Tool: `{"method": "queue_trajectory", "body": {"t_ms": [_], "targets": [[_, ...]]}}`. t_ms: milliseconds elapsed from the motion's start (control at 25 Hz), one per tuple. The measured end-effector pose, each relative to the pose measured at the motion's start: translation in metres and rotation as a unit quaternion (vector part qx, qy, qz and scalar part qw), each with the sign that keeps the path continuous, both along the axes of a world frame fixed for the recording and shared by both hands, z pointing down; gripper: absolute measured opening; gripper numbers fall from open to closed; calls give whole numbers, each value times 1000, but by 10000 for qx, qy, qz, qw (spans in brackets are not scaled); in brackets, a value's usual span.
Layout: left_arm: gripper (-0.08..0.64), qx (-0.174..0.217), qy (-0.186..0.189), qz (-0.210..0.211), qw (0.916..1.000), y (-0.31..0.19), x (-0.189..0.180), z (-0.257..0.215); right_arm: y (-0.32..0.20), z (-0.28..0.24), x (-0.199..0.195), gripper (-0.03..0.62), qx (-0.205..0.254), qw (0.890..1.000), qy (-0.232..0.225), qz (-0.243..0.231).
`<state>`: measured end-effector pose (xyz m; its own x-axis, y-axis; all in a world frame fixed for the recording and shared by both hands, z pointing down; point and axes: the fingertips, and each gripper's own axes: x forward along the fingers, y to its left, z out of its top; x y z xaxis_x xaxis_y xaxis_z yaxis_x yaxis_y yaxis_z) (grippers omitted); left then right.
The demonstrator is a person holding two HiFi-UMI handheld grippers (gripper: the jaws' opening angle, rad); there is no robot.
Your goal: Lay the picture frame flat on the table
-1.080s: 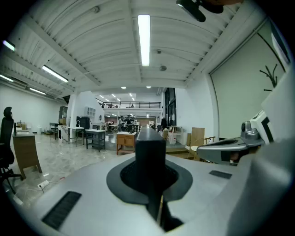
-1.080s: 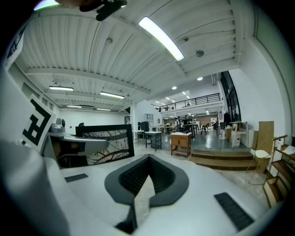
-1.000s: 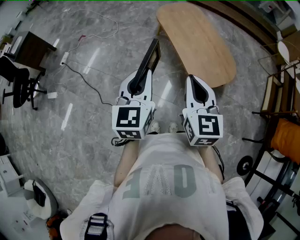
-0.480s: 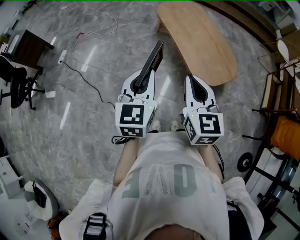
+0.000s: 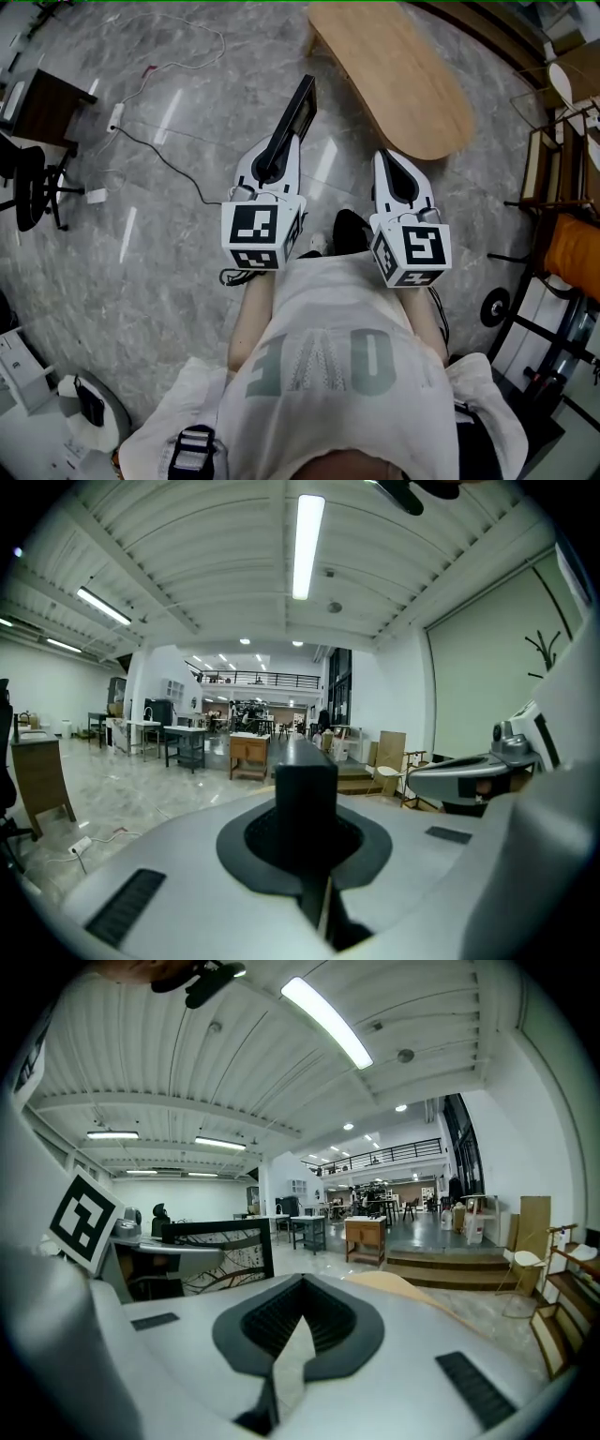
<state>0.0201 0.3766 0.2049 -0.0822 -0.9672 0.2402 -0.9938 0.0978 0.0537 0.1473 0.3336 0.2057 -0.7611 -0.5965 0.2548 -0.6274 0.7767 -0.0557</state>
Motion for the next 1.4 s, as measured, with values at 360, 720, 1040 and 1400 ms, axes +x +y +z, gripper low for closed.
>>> {"method": "queue_trajectory", "body": {"t_ms": [360, 720, 1040, 1400], "targets": [[18, 1, -8, -18, 10000, -20, -18, 2, -25, 8, -16, 6, -58, 10000, 16, -1], [18, 54, -62, -90, 9999, -55, -39, 4, -56, 11, -48, 6, 85, 9995, -147, -254], [18, 16, -128, -19, 9999, -125, -57, 1, -123, 17, -73, 6, -7, 9994, -235, -254], [18, -75, -37, -62, 9999, -228, -93, -5, -226, 16, -119, 6, -113, 9992, -138, -358]]}}
